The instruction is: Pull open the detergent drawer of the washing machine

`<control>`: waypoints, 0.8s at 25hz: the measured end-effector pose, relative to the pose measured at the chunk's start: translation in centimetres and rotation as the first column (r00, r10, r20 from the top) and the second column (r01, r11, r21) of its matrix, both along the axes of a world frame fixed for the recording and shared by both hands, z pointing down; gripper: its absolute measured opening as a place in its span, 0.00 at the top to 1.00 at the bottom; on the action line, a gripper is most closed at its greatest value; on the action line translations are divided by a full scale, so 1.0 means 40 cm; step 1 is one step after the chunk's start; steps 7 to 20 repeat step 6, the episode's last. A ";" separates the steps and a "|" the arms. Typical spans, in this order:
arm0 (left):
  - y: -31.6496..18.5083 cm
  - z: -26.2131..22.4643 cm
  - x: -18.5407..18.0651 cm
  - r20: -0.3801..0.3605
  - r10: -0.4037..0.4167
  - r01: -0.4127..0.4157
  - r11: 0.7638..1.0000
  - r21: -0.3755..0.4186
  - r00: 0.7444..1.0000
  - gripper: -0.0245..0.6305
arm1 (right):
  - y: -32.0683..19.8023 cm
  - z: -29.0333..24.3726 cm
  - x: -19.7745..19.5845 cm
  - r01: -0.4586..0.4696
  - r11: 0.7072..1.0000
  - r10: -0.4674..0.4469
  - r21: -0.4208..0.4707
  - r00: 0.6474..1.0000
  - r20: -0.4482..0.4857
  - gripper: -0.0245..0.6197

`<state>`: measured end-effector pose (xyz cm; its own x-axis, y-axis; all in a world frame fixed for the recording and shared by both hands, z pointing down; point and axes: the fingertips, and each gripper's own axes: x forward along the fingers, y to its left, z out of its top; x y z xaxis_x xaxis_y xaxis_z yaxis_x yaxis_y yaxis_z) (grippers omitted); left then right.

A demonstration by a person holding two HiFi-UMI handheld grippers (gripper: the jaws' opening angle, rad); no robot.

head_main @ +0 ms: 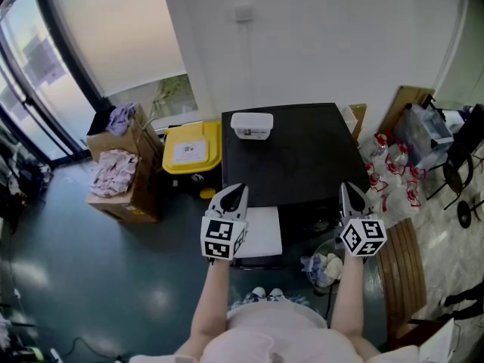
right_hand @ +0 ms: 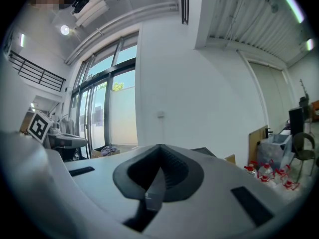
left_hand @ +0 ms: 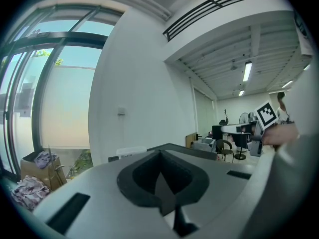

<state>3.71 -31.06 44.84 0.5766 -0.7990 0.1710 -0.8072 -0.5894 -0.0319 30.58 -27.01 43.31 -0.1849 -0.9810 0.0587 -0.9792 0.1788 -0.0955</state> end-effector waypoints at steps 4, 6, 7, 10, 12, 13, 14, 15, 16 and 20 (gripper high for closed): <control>0.011 -0.011 0.006 0.025 0.003 -0.003 1.000 0.014 1.000 0.93 | 0.007 0.001 -0.002 0.002 1.000 -0.003 -0.004 1.000 -0.007 0.94; 0.015 -0.015 0.008 0.028 0.004 -0.005 1.000 0.017 1.000 0.93 | 0.010 0.000 -0.002 0.004 1.000 -0.004 -0.006 1.000 -0.010 0.94; 0.015 -0.015 0.008 0.028 0.004 -0.005 1.000 0.017 1.000 0.93 | 0.010 0.000 -0.002 0.004 1.000 -0.004 -0.006 1.000 -0.010 0.94; 0.015 -0.015 0.008 0.028 0.004 -0.005 1.000 0.017 1.000 0.93 | 0.010 0.000 -0.002 0.004 1.000 -0.004 -0.006 1.000 -0.010 0.94; 0.015 -0.015 0.008 0.028 0.004 -0.005 1.000 0.017 1.000 0.93 | 0.010 0.000 -0.002 0.004 1.000 -0.004 -0.006 1.000 -0.010 0.94; 0.015 -0.015 0.008 0.028 0.004 -0.005 1.000 0.017 1.000 0.93 | 0.010 0.000 -0.002 0.004 1.000 -0.004 -0.006 1.000 -0.010 0.94; 0.015 -0.015 0.008 0.028 0.004 -0.005 1.000 0.017 1.000 0.93 | 0.010 0.000 -0.002 0.004 1.000 -0.004 -0.006 1.000 -0.010 0.94; 0.015 -0.015 0.008 0.028 0.004 -0.005 1.000 0.017 1.000 0.93 | 0.010 0.000 -0.002 0.004 1.000 -0.004 -0.006 1.000 -0.010 0.94; 0.015 -0.015 0.008 0.028 0.004 -0.005 1.000 0.017 1.000 0.93 | 0.010 0.000 -0.002 0.004 1.000 -0.004 -0.006 1.000 -0.010 0.94; 0.015 -0.015 0.008 0.028 0.004 -0.005 1.000 0.017 1.000 0.93 | 0.010 0.000 -0.002 0.004 1.000 -0.004 -0.006 1.000 -0.010 0.94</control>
